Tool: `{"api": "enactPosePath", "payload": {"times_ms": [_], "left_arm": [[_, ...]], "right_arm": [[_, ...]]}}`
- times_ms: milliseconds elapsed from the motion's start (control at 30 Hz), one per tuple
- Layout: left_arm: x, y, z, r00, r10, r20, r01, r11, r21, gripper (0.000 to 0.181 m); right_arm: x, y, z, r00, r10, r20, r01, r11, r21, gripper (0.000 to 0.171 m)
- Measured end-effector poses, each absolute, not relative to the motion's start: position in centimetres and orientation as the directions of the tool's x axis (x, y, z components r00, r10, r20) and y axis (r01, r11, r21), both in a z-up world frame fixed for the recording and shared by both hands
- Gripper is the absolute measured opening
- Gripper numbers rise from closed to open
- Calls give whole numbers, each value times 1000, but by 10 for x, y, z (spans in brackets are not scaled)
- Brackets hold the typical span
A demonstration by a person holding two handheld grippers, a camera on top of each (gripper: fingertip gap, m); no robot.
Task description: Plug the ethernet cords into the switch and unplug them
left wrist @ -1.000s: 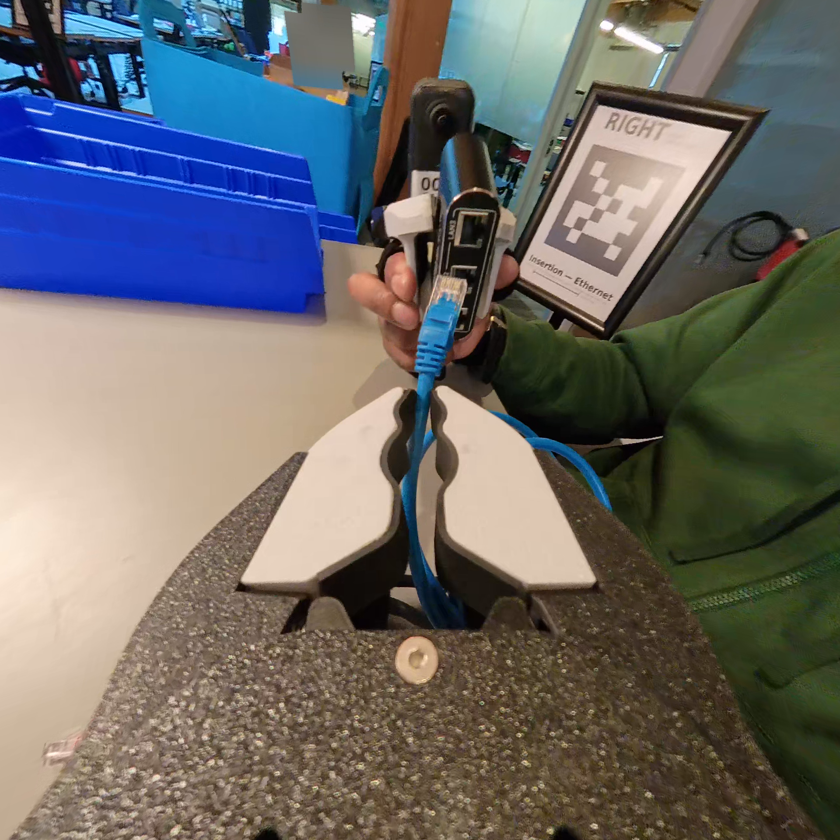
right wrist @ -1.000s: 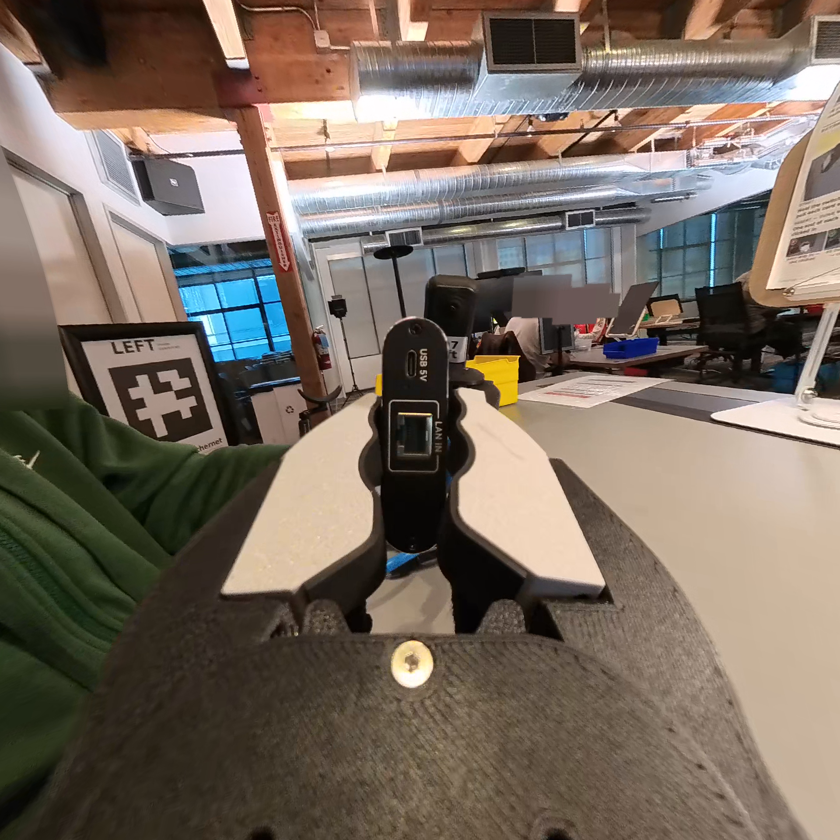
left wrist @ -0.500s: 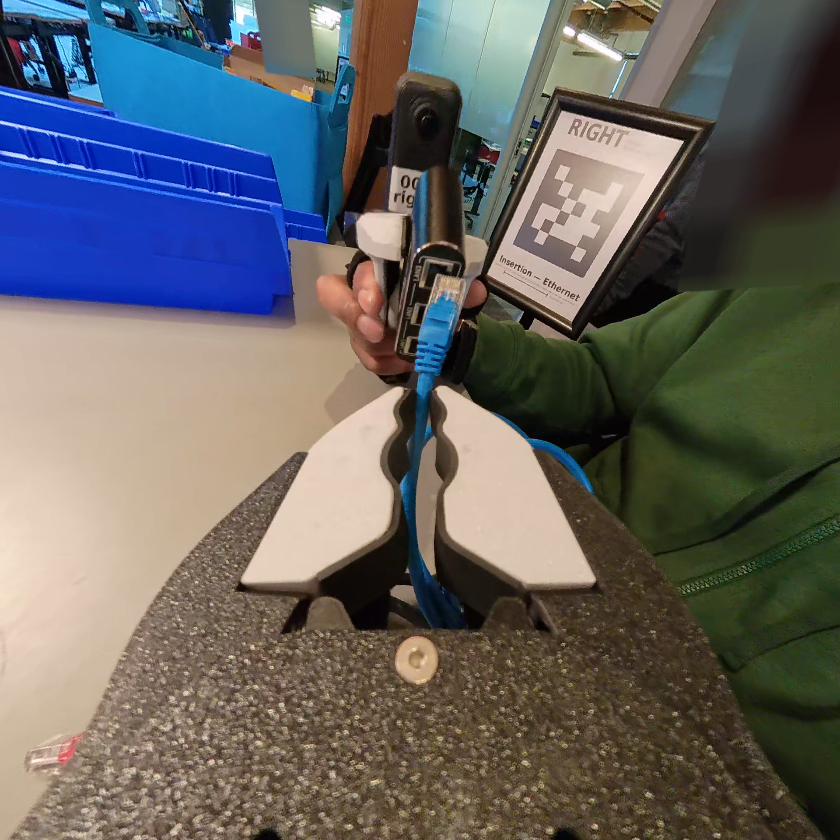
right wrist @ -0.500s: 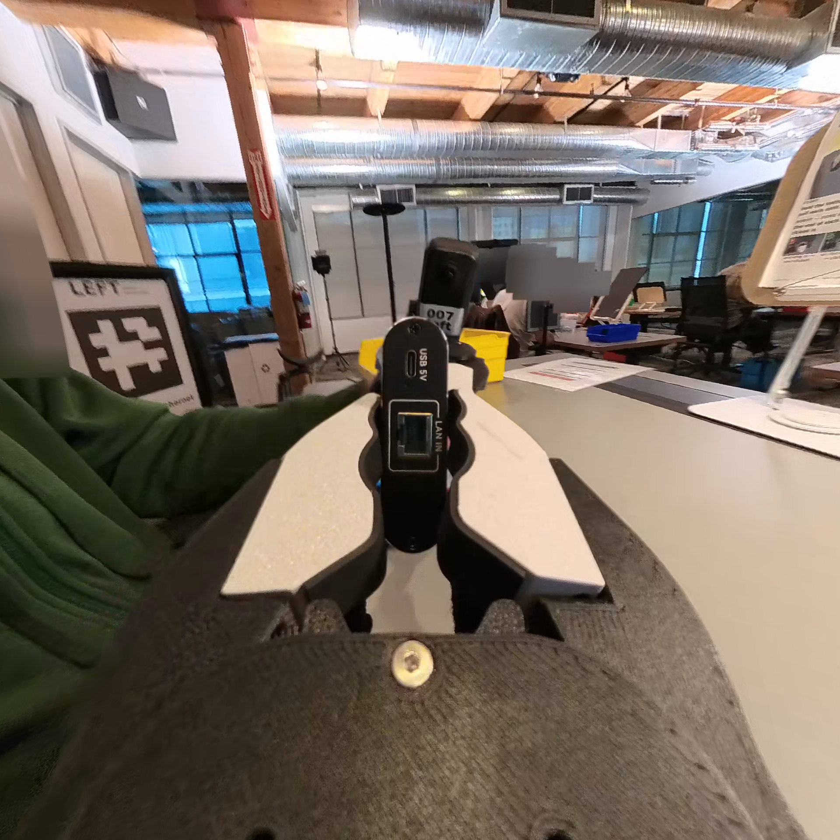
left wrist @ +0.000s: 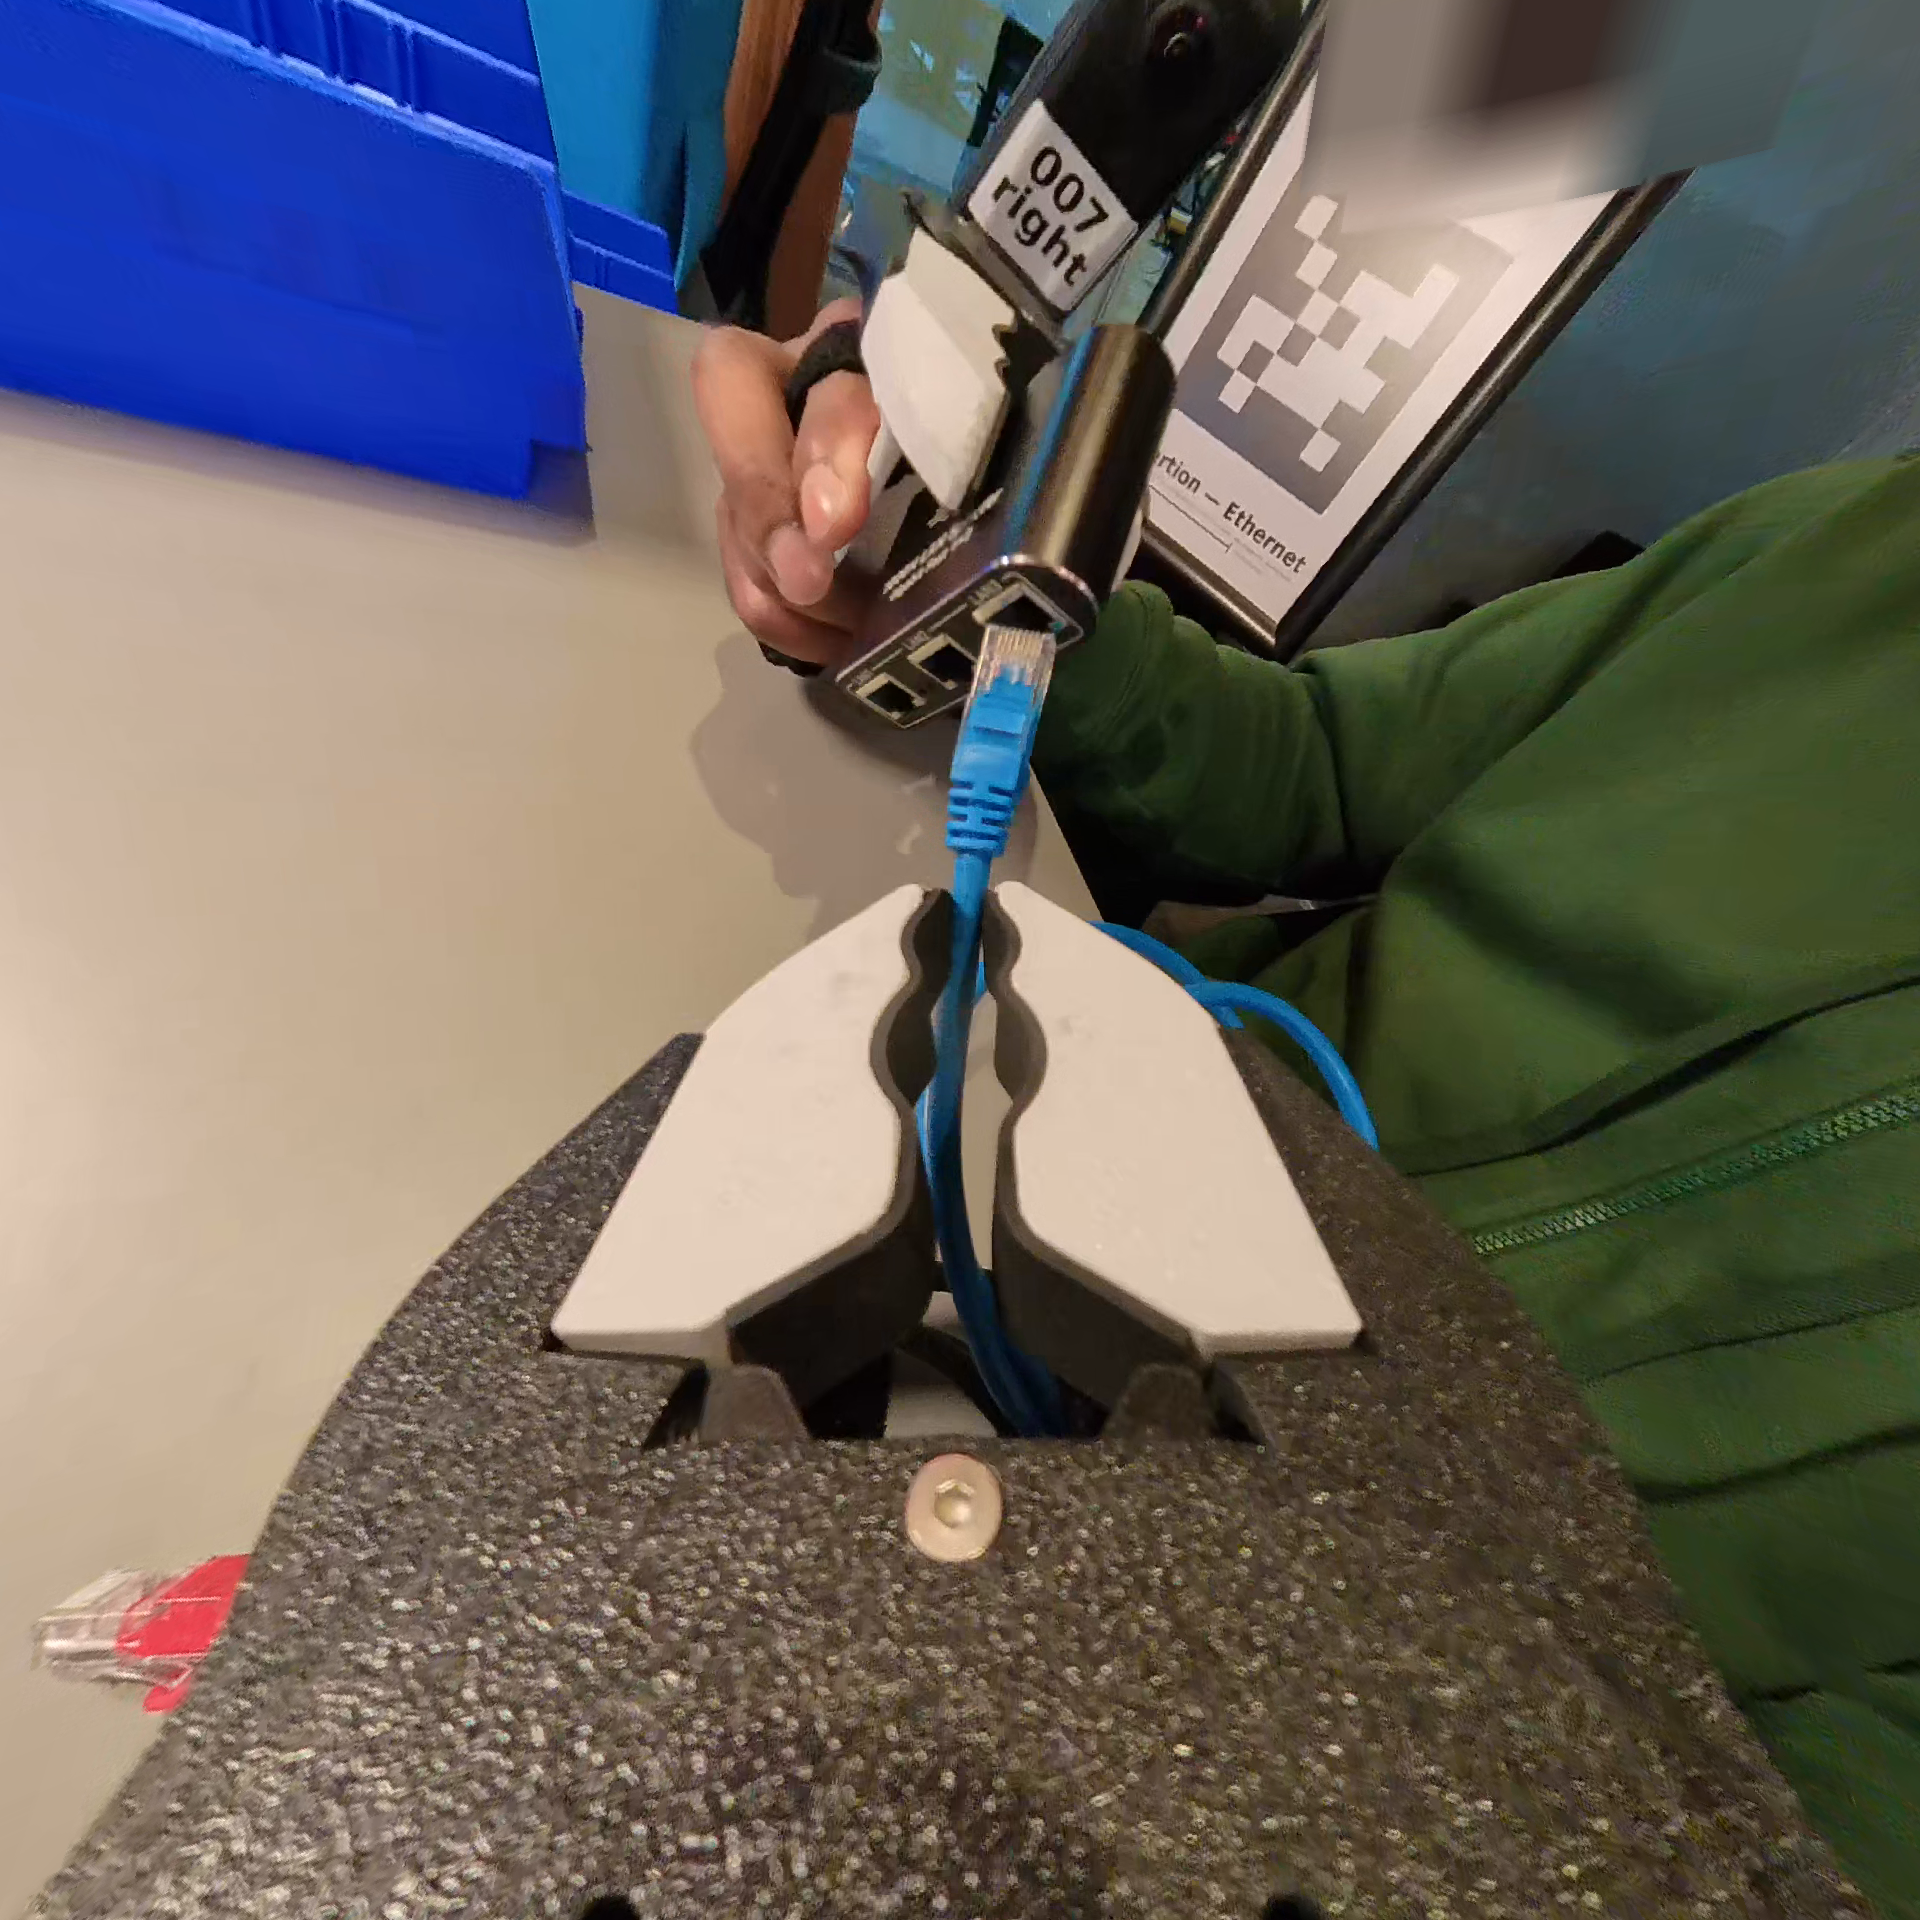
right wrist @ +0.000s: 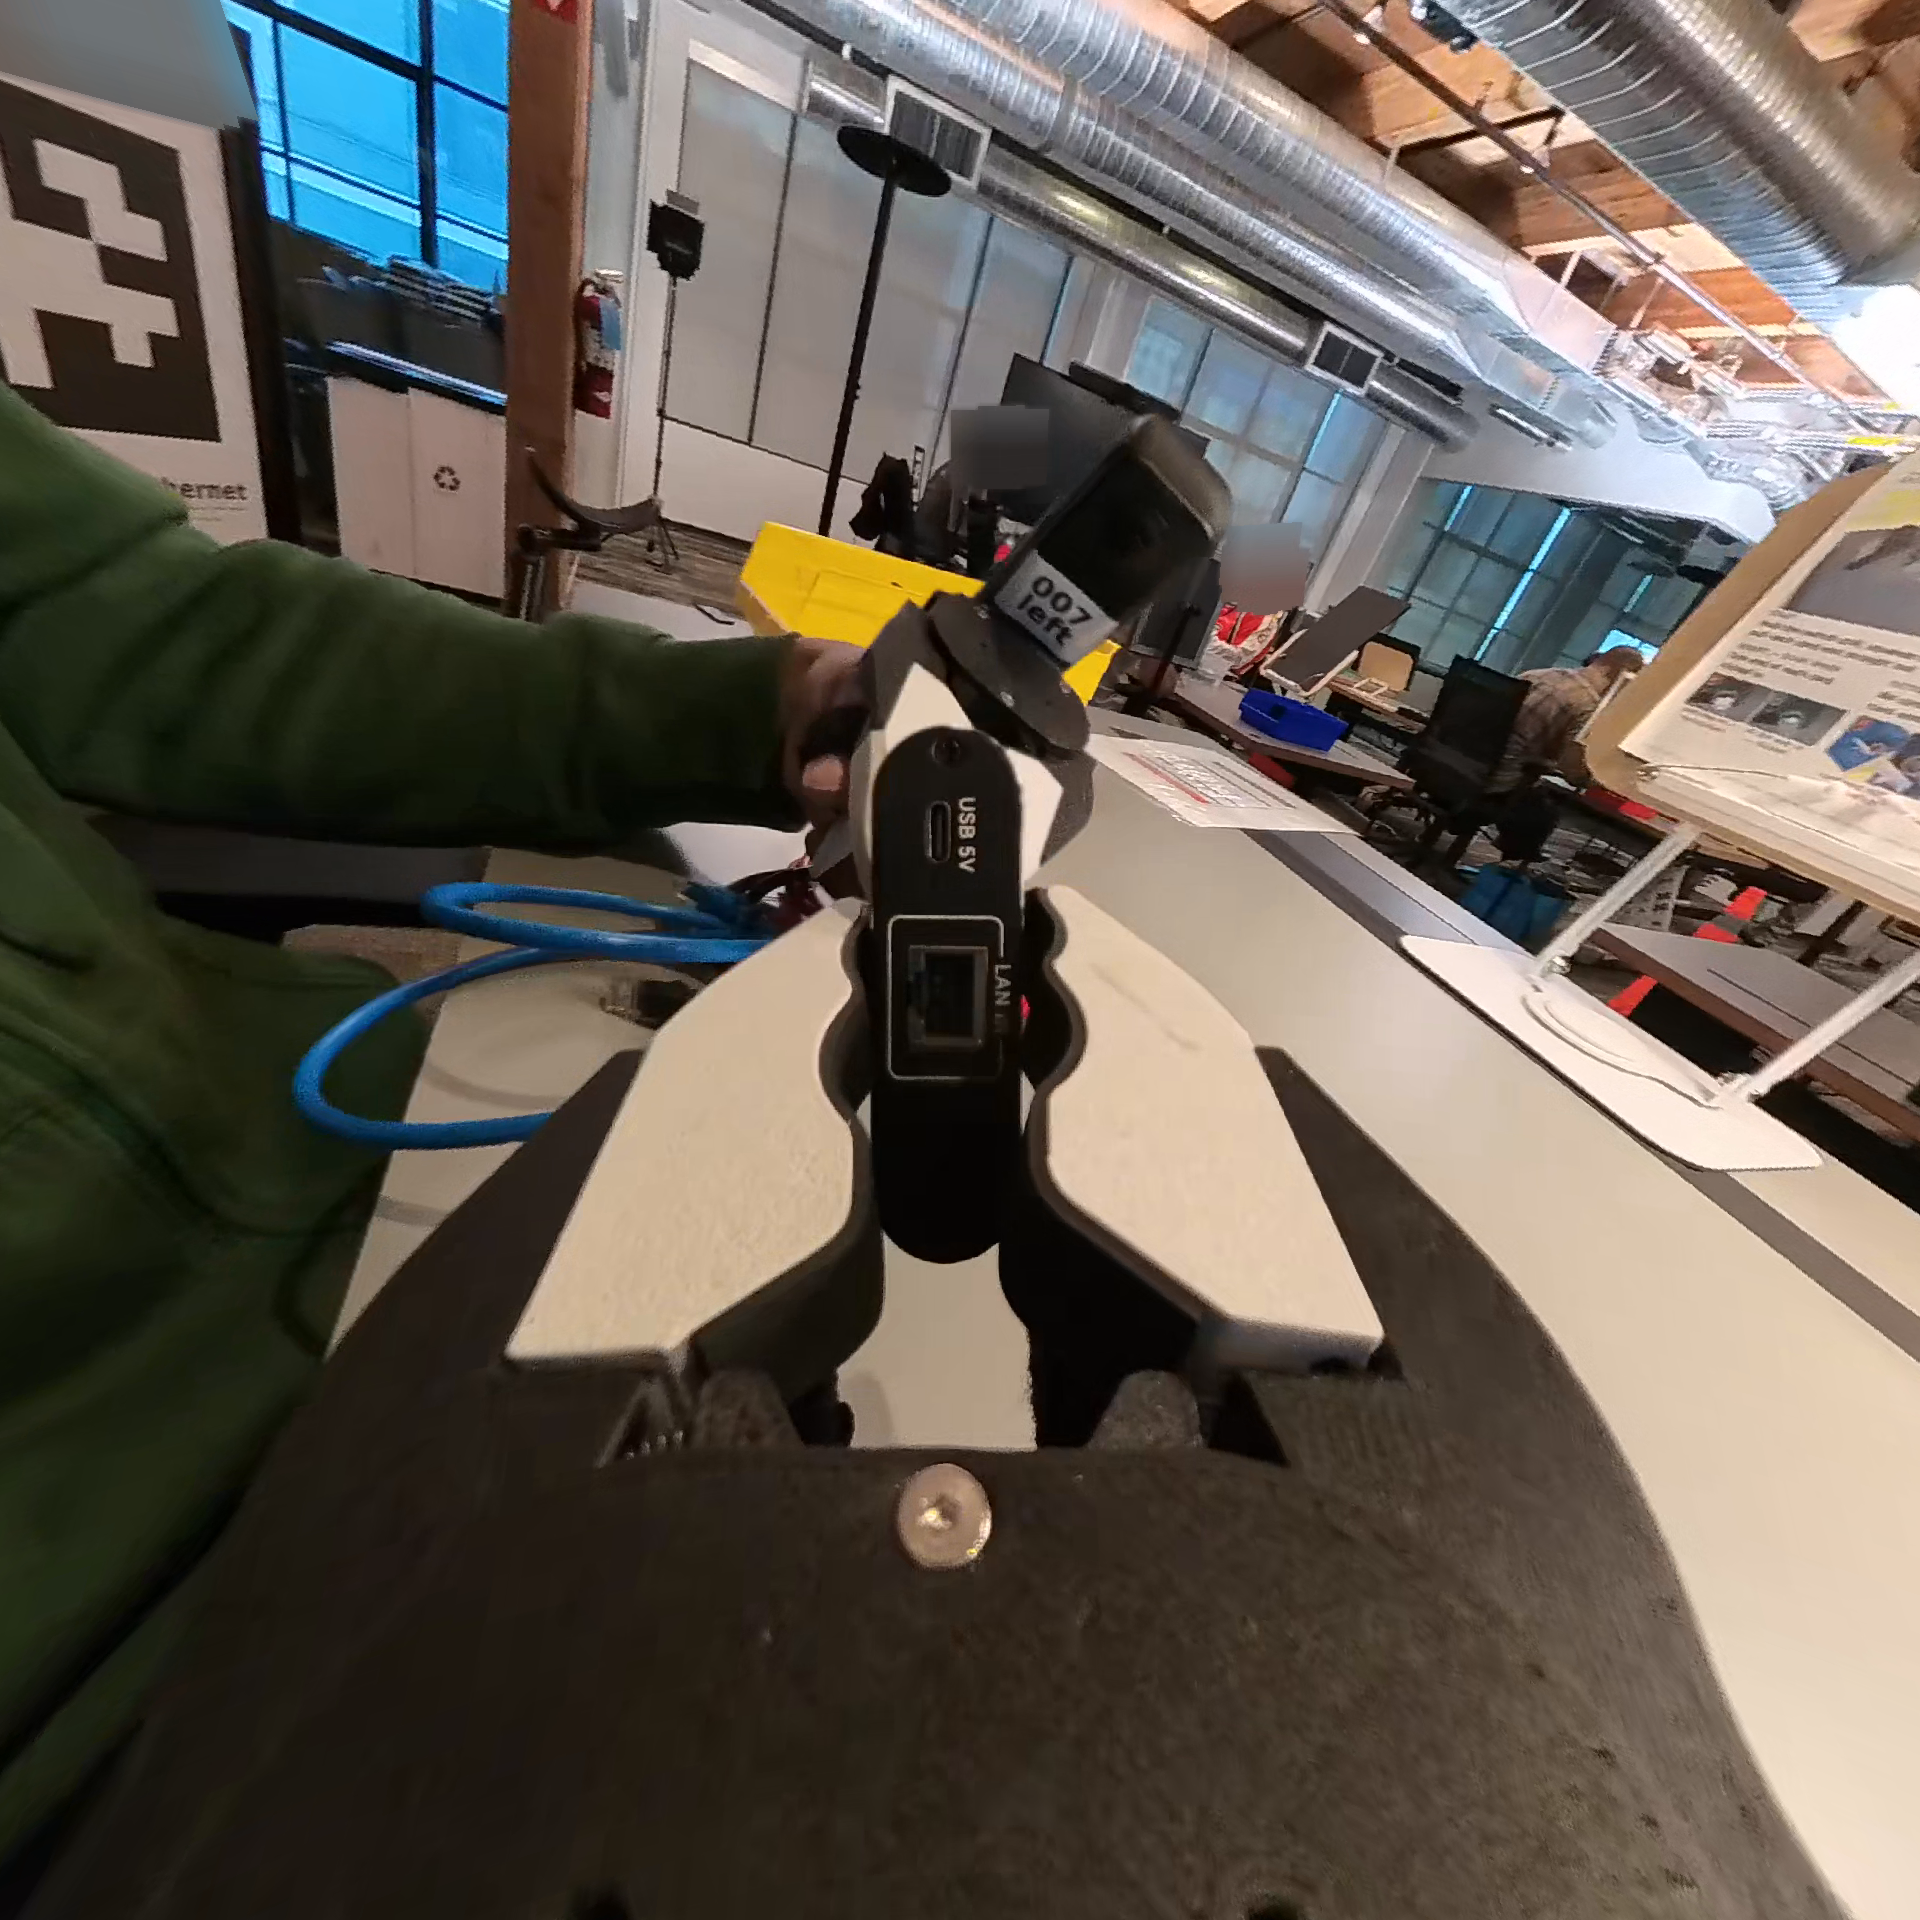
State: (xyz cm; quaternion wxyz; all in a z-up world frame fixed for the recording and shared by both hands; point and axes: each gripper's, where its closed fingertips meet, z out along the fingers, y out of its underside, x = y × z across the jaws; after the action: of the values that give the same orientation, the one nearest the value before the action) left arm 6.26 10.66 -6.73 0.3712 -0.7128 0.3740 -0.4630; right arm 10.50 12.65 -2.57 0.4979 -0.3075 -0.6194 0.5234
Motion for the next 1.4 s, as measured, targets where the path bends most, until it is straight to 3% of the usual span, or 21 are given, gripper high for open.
{"api": "enactPosePath", "payload": {"times_ms": [233,433,467,600,733,1000,1133,1267,1400], "left_arm": [[56,112,-81,347,-859,377,-235,-469,-851,7],[34,140,-113,581,-795,175,-377,-454,-807,13],[32,145,-110,602,-787,132,-381,-429,-819,24],[38,148,-81,589,-807,-51,-381,-221,-898,32],[60,134,-61,497,-851,-167,-383,-43,-923,38],[84,129,-48,451,-886,-106,-248,-10,-969,44],[88,125,-40,424,-904,-54,-168,-20,-986,29],[82,131,-47,450,-891,-50,-221,-57,-974,28],[72,143,-65,519,-837,-176,-398,-54,-916,27]], "right_arm": [[99,129,-40,-310,903,298,-65,293,-954,26],[87,141,-56,-244,927,285,54,306,-950,25],[85,143,-57,-228,932,281,68,303,-951,25],[79,142,-49,-205,950,237,38,250,-968,25],[77,132,-25,-214,963,161,-91,144,-985,26],[66,117,4,-272,962,-7,-254,-78,-964,26],[61,116,2,-246,969,2,-256,-63,-965,26],[58,123,-5,-188,982,29,-215,-13,-976,26],[59,134,-21,-111,984,140,-113,127,-985,33]]}}
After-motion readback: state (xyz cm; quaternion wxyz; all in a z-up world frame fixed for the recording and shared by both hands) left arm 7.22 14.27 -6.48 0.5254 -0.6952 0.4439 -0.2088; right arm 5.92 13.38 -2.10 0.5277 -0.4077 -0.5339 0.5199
